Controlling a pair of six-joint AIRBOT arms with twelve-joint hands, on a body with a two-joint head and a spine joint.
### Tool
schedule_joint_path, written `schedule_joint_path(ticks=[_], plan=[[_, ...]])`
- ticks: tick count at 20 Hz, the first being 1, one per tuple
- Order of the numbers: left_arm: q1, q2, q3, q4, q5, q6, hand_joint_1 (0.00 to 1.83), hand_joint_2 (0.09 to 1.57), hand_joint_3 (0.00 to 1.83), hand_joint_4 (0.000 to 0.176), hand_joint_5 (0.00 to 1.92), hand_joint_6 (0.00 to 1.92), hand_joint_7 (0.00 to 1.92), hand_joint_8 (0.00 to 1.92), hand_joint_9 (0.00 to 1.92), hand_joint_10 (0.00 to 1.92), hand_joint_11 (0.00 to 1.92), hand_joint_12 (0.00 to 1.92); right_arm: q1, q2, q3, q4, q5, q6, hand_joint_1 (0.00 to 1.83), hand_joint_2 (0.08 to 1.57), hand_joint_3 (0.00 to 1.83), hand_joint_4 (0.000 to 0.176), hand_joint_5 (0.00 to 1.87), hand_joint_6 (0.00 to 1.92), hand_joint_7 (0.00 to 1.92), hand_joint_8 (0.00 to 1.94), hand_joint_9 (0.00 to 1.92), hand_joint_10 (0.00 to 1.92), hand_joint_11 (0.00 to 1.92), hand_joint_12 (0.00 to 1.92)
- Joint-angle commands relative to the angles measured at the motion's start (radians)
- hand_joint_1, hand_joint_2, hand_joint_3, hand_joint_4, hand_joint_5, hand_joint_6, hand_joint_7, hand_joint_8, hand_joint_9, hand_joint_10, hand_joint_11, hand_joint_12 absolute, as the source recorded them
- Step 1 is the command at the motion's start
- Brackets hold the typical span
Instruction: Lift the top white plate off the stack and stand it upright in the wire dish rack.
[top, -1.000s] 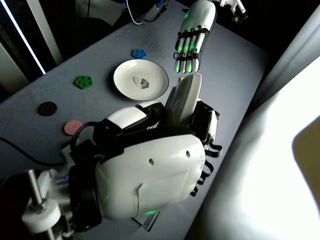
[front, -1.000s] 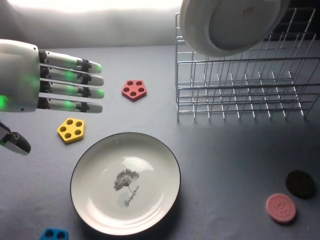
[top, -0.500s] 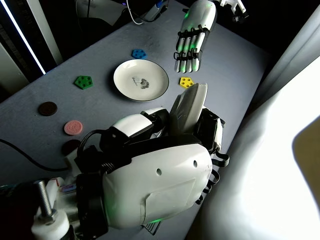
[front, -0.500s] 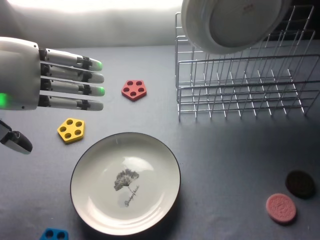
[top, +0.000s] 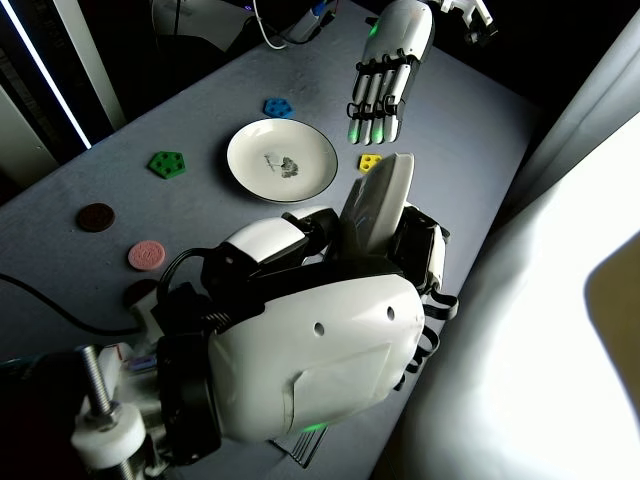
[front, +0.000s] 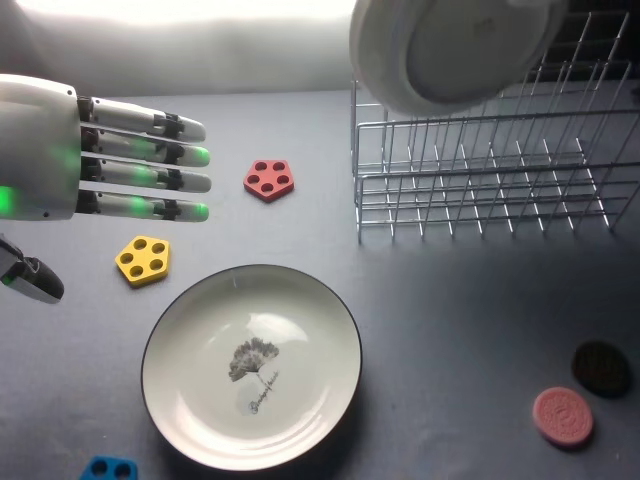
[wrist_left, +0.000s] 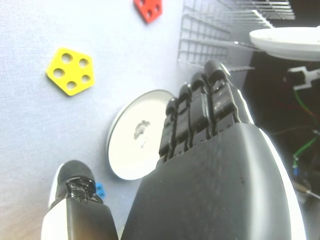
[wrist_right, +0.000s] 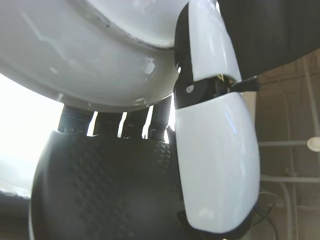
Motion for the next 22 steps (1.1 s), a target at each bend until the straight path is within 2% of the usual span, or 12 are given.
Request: schedule_joint_path(ticks=[1,6,7,10,12,14,16,19,22], plan=[[-0.024,0.007,0.000,-0.081,-0.043,0.006,0.18,0.98,0.00,0.000,0.09,0.00,0.11,0.00,0.10,0.00,0.00,0.39,0.010,0.016,0.004,0.105,0.065,0.024,1.49,1.06,0.00,0.000,0.91,1.05,1.05,0.67,1.08,0.77,1.02,1.25],[-0.026,0.007,0.000,-0.088,-0.046,0.006,0.21,0.98,0.00,0.000,0.09,0.00,0.12,0.00,0.10,0.00,0.00,0.39,0.004,0.020,0.006,0.105,0.072,0.024,1.49,1.08,0.00,0.000,0.88,1.10,1.00,0.73,1.04,0.82,0.99,1.33],[-0.025,0.007,0.000,-0.088,-0.048,0.006,0.23,0.97,0.00,0.000,0.11,0.00,0.13,0.00,0.12,0.00,0.00,0.44,0.004,0.020,0.007,0.105,0.074,0.024,1.49,1.08,0.00,0.000,0.87,1.12,1.00,0.75,1.02,0.85,0.98,1.34],[-0.025,0.007,0.000,-0.088,-0.052,0.006,0.21,0.97,0.00,0.000,0.10,0.00,0.13,0.00,0.12,0.00,0.01,0.42,0.004,0.020,0.009,0.104,0.078,0.022,1.49,1.08,0.00,0.000,0.88,1.09,1.02,0.71,1.04,0.83,0.98,1.34],[-0.025,0.007,0.000,-0.088,-0.052,0.006,0.19,0.98,0.00,0.000,0.10,0.00,0.13,0.00,0.13,0.00,0.00,0.45,-0.003,0.020,0.009,0.104,0.079,0.022,1.49,1.09,0.00,0.000,0.86,1.12,0.97,0.79,1.01,0.88,0.98,1.34],[-0.025,0.007,0.000,-0.088,-0.053,0.006,0.20,0.98,0.00,0.000,0.09,0.00,0.12,0.00,0.13,0.00,0.00,0.44,-0.027,0.020,0.009,0.104,0.080,0.022,1.49,1.09,0.00,0.000,0.87,1.12,0.97,0.78,1.01,0.87,0.96,1.37],[-0.025,0.007,0.000,-0.088,-0.057,0.006,0.20,0.98,0.00,0.000,0.08,0.00,0.10,0.00,0.10,0.00,0.00,0.39,-0.043,0.019,0.011,0.104,0.080,0.022,1.49,1.08,0.00,0.000,0.88,1.12,0.99,0.75,1.03,0.83,0.99,1.32],[-0.025,0.007,0.000,-0.088,-0.058,0.005,0.22,0.98,0.00,0.000,0.10,0.01,0.12,0.01,0.11,0.01,0.02,0.40,-0.045,0.019,0.018,0.103,0.083,0.021,1.49,1.07,0.00,0.000,0.92,1.04,1.02,0.71,1.05,0.82,0.99,1.33],[-0.025,0.007,0.000,-0.087,-0.060,0.005,0.20,0.98,0.00,0.000,0.08,0.00,0.11,0.00,0.12,0.00,0.01,0.40,-0.046,0.019,0.022,0.102,0.084,0.021,1.49,1.07,0.00,0.000,0.88,1.07,1.01,0.72,1.05,0.83,1.01,1.32]])
